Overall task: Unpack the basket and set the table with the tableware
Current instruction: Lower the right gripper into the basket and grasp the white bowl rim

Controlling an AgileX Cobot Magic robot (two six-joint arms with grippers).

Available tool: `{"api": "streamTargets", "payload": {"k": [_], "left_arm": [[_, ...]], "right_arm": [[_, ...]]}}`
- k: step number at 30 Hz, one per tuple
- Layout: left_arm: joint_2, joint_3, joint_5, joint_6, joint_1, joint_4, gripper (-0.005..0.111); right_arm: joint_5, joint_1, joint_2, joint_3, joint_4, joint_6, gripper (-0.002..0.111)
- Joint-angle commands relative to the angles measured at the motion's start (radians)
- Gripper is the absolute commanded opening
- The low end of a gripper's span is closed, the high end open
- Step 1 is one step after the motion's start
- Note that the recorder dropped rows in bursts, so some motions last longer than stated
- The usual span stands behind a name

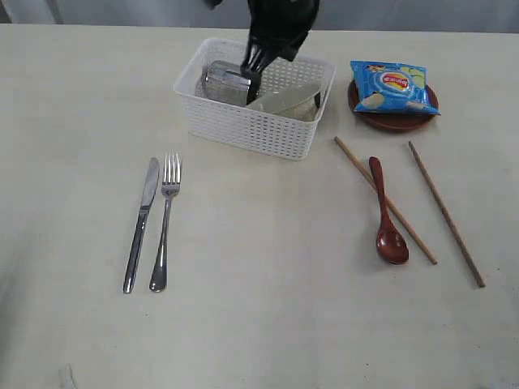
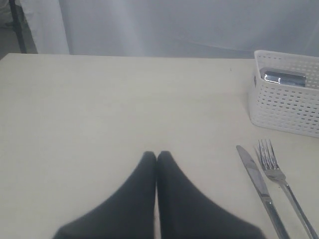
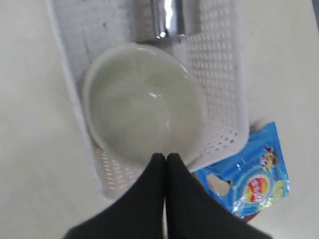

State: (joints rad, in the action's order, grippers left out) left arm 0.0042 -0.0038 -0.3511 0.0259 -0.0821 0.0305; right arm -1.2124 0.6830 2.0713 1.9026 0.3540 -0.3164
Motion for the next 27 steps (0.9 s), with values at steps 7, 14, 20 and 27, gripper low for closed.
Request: {"api": "streamTargets", "payload": {"k": [7, 14, 20, 27], "left_arm": [[-0.004, 0.004, 0.009, -0.003, 0.003, 0.000, 0.000], [-0.004, 0.004, 0.009, -0.003, 0.003, 0.000, 0.000], [-0.004, 0.004, 0.009, -0.003, 0.003, 0.000, 0.000], [-0.004, 0.004, 0.009, -0.003, 0.003, 0.000, 0.000]], "right_arm": [[-0.009, -0.156, -0.029, -0.104, -0.220, -0.467, 0.063], [-0.009, -0.160, -0.029, -0.143, -0.229, -0.544, 0.040], [-0.009, -0.160, -0.029, -0.143, -0.229, -0.617, 0.044], [0.002, -0.160, -0.029, -0.143, -0.258, -0.729, 0.055]]}}
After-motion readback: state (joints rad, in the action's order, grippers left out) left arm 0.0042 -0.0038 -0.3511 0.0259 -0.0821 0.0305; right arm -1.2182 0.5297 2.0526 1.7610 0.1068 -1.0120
